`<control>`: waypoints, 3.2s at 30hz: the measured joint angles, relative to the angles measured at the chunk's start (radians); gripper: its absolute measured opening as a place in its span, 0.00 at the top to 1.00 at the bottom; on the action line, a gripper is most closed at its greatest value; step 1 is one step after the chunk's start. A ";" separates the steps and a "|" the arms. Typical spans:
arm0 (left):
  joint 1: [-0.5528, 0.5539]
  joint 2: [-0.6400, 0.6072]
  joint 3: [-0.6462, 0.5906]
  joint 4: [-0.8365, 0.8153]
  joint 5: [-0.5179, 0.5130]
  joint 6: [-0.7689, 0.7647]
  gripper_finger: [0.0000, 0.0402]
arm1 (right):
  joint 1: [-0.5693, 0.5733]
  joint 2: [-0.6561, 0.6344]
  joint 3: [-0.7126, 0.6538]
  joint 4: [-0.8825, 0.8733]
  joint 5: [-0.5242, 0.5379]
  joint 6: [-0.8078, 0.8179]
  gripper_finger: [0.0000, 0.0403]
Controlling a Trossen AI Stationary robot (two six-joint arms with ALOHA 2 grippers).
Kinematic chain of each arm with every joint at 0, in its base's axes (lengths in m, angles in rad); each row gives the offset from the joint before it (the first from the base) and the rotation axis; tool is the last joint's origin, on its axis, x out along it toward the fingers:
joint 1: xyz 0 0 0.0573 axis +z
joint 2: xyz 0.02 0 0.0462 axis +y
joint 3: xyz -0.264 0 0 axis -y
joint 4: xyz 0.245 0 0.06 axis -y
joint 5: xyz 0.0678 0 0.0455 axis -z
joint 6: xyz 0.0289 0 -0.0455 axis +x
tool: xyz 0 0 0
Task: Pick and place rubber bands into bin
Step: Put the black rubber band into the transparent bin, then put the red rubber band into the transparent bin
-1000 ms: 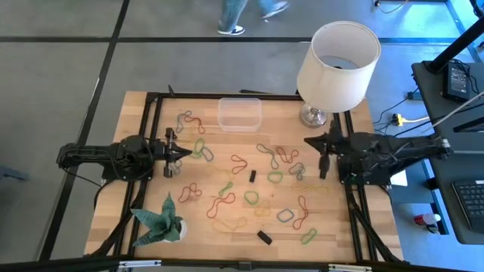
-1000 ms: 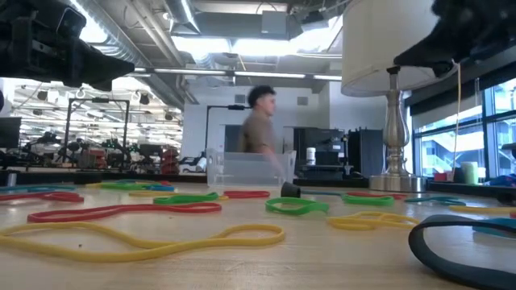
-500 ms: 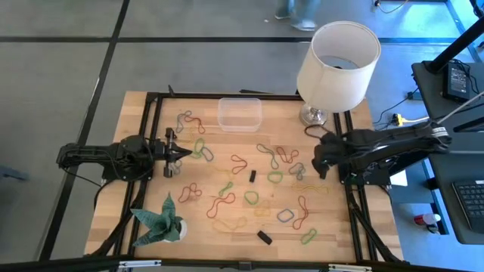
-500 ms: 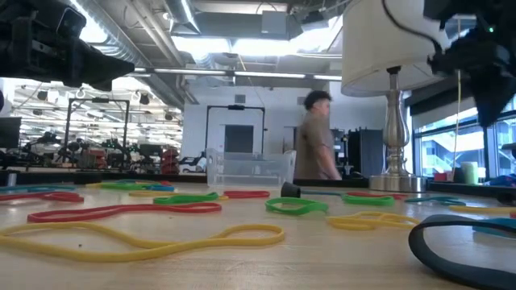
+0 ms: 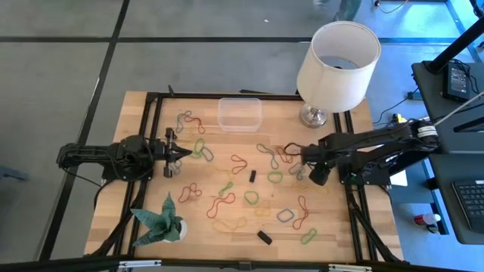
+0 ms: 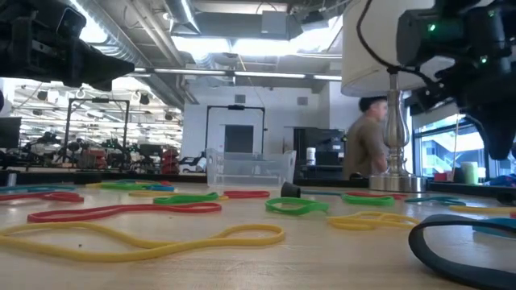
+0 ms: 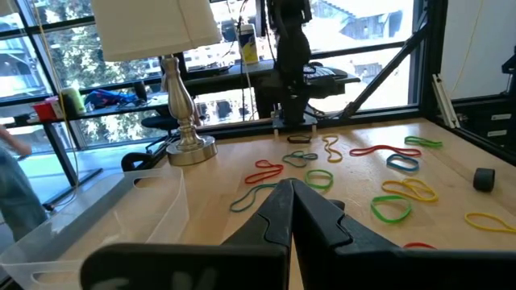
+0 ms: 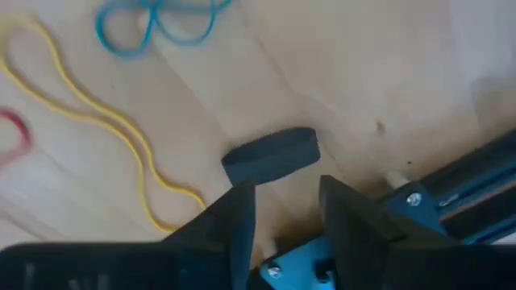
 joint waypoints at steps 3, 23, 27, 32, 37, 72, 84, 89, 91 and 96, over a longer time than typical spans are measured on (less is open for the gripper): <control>0.000 0.000 0.000 0.000 0.000 0.000 1.00 | 0.000 0.068 0.000 0.010 -0.006 -0.072 0.60; 0.000 0.000 0.000 0.000 0.000 0.000 1.00 | -0.006 0.535 0.011 0.089 -0.109 -0.282 0.57; 0.000 0.000 0.000 0.000 0.000 0.000 1.00 | -0.003 0.541 0.012 0.091 -0.133 -0.258 0.84; 0.000 0.000 0.000 0.000 0.000 0.000 1.00 | -0.002 0.466 0.034 0.084 -0.096 -0.196 0.96; 0.000 0.000 0.000 0.000 0.000 0.000 1.00 | 0.009 0.305 0.064 0.066 -0.071 -0.023 0.99; 0.000 0.000 0.000 0.000 0.000 0.000 1.00 | -0.338 0.891 1.234 0.444 0.114 -0.453 1.00; 0.000 0.000 0.000 0.000 0.000 0.000 1.00 | -0.425 1.073 1.256 0.371 0.115 -0.299 0.88; 0.000 0.000 0.000 0.000 0.000 0.000 1.00 | -0.425 1.073 1.257 0.372 0.114 -0.220 0.75; 0.000 0.000 0.000 0.000 0.000 0.000 1.00 | -0.424 1.071 1.257 0.371 0.113 -0.185 0.71; 0.000 0.000 0.000 0.000 0.000 0.000 1.00 | -0.417 1.070 1.257 0.346 0.107 -0.117 0.64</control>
